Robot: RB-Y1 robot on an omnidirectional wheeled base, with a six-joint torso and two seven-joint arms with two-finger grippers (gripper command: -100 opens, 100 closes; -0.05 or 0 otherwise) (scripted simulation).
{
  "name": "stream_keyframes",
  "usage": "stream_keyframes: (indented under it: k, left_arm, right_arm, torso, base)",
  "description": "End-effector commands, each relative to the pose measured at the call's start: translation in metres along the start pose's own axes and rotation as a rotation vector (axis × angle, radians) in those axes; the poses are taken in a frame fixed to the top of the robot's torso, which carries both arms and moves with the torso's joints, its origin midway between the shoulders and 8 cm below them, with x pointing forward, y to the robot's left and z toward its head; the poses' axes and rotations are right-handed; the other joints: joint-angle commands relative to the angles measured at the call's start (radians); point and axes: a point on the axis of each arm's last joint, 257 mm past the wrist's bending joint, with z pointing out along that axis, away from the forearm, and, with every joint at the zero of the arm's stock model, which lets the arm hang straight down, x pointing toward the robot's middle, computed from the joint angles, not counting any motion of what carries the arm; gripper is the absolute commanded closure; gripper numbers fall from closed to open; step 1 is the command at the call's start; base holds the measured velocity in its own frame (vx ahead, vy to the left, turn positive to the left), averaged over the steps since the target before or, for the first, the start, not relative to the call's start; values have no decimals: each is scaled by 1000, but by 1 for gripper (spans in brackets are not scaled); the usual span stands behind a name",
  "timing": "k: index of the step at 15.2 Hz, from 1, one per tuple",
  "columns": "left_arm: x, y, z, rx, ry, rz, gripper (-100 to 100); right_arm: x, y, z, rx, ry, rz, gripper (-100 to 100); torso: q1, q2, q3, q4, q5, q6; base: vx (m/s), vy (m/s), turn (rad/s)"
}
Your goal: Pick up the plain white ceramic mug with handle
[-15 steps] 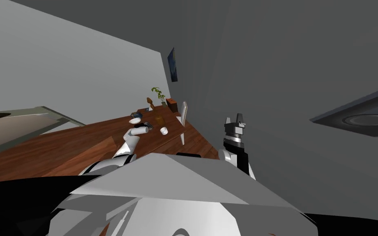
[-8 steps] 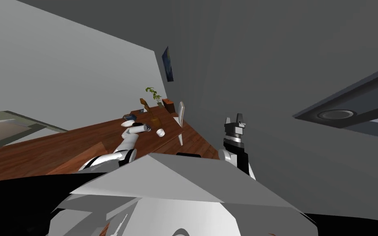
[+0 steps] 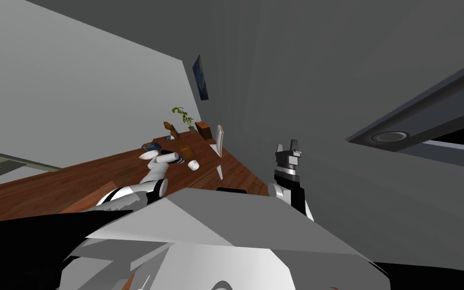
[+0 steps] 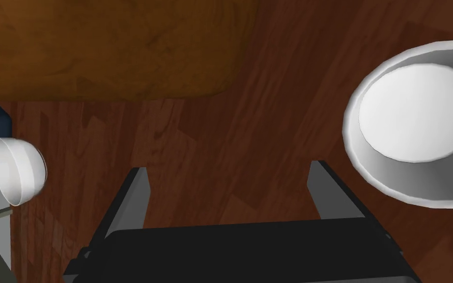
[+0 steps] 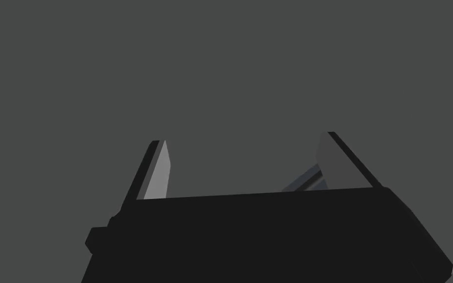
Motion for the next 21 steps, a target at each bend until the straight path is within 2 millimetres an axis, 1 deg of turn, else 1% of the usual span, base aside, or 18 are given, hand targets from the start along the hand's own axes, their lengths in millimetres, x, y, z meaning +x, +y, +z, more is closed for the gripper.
stream_keyframes:
  k: [1, 3, 4, 5, 6, 7, 9, 10, 11, 12, 14, 15, 16, 17, 18, 19, 20, 21]
  left_arm:
    - [-8, 7, 1, -53, -30, -51, -100]
    - [-12, 13, 0, -76, -43, -51, -100]
    - [-18, 18, 1, -115, -63, -91, -100]
    - [-20, 23, 0, -132, -74, -91, -100]
    - [-21, 23, 0, -134, -75, -91, -100]
    - [-26, 31, -1, -179, -96, -127, -100]
    - [-32, 40, -2, -224, -118, -159, -100]
    - [-38, 48, -2, -249, -136, -163, -100]
    - [-38, 48, -3, -249, -136, -163, -100]
    - [-45, 60, -5, -300, -162, -193, -100]
    - [-46, 61, -5, -304, -165, -193, -100]
    - [-51, 72, -9, -349, -187, -217, -100]
    - [-53, 74, -8, -355, -192, -220, -100]
    - [-58, 84, -12, -397, -213, -241, -100]
    - [-60, 87, -12, -402, -217, -243, -100]
    - [-66, 98, -15, -444, -240, -263, -100]
    - [-66, 98, -15, -444, -240, -263, -100]
    - [-71, 108, -19, -482, -260, -280, -100]
  right_arm:
    - [0, 0, 0, 0, 0, 0, 0]
    - [0, 0, 0, 0, 0, 0, 0]
    - [0, 0, 0, 0, 0, 0, 0]
    - [0, 0, 0, 0, 0, 0, 0]
    - [0, 0, 0, 0, 0, 0, 0]
    - [0, 0, 0, 0, 0, 0, 0]
    - [0, 0, 0, 0, 0, 0, 0]
    - [0, 0, 0, 0, 0, 0, 0]
    - [0, 0, 0, 0, 0, 0, 0]
    - [0, 0, 0, 0, 0, 0, 0]
    - [0, 0, 0, 0, 0, 0, 0]
    - [0, 0, 0, 0, 0, 0, 0]
    - [0, 0, 0, 0, 0, 0, 0]
    - [0, 0, 0, 0, 0, 0, 0]
    - [0, 0, 0, 0, 0, 0, 0]
    - [0, 0, 0, 0, 0, 0, 0]
    - [0, 0, 0, 0, 0, 0, 0]
    - [0, 0, 0, 0, 0, 0, 0]
  torso:
    - [0, 0, 0, 0, 0, 0]
    - [0, 0, 0, 0, 0, 0]
    - [0, 0, 0, 0, 0, 0]
    - [0, 0, 0, 0, 0, 1]
    - [1, 0, 0, 0, 0, 0]
    - [1, 0, 0, 0, 0, 0]
    - [1, 0, 0, 0, 0, 0]
    - [2, 0, 0, 0, 0, 0]
    - [2, 0, 0, 0, 1, 0]
    - [2, 0, 0, 0, 1, 0]
    - [3, 0, 0, 0, 1, 0]
    - [3, 0, 0, 0, 1, 0]
    - [3, 0, 0, 0, 1, 0]
    - [3, 0, 0, 0, 1, 0]
    - [4, 0, 0, 0, 1, 0]
    - [5, 0, 0, 0, 1, 0]
    - [5, 0, 0, 0, 1, 0]
    - [5, 0, 0, 0, 1, 0]
  base:
    - [18, -10, -135]
    - [16, -5, -97]
    - [17, -1, -136]
    - [19, 5, -137]
    - [13, 6, -40]
    - [15, 7, -117]
    - [16, 16, -126]
    - [20, 25, -112]
    - [13, 23, -36]
    - [14, 28, -64]
    - [13, 29, -65]
    - [12, 30, -79]
    - [12, 35, -99]
    - [15, 51, -108]
    - [14, 60, -78]
    - [16, 68, -68]
    - [24, 63, -54]
    - [28, 64, -50]
